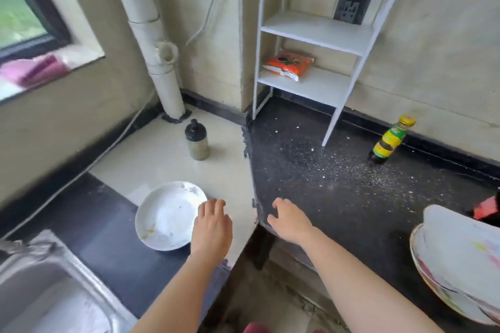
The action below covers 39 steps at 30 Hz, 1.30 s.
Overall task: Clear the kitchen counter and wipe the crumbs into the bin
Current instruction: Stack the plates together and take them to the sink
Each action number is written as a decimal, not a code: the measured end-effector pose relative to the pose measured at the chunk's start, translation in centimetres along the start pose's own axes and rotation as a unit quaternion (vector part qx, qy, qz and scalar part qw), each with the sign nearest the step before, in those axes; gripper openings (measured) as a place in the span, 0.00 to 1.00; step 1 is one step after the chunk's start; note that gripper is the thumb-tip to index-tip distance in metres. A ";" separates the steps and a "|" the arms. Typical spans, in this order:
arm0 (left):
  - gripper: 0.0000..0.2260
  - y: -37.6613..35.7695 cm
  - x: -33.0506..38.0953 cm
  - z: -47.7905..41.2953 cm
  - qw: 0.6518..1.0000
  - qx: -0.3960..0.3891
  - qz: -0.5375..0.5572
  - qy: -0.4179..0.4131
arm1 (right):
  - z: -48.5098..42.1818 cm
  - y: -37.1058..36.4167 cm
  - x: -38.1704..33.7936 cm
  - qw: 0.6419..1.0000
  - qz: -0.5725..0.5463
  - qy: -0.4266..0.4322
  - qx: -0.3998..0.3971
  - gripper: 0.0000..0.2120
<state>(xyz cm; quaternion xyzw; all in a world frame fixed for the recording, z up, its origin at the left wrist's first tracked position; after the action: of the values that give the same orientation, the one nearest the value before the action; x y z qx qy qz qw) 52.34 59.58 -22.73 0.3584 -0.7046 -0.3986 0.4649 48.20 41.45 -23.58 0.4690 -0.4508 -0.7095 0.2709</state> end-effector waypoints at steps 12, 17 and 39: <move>0.19 2.4 -18.1 1.7 0.939 0.034 0.019 0.342 | -1.6 -10.4 -13.3 0.996 -0.047 -0.013 -0.076 0.17; 0.17 1.6 -17.7 0.7 0.935 0.027 0.039 0.352 | -2.1 -11.4 -13.5 0.980 -0.134 -0.123 -0.081 0.16; 0.20 -3.7 15.6 -0.6 0.970 -0.036 0.234 0.049 | 7.6 13.9 16.4 0.926 -0.249 -0.272 0.074 0.13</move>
<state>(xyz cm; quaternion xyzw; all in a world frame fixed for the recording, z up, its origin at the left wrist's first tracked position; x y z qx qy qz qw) 48.53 44.24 -20.19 0.1858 -0.7306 -0.2852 0.5920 34.03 24.95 -16.93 0.3741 -0.4273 -0.8189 -0.0833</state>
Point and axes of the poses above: each hand's wrist, its own z-axis away from the middle knuckle, its own y-axis out of the back of the hand, x = y × z, the point moved 4 cm from there along -z, towards the middle knuckle, and after that the axes turned 15 degrees about x, right-handed, at the moved point
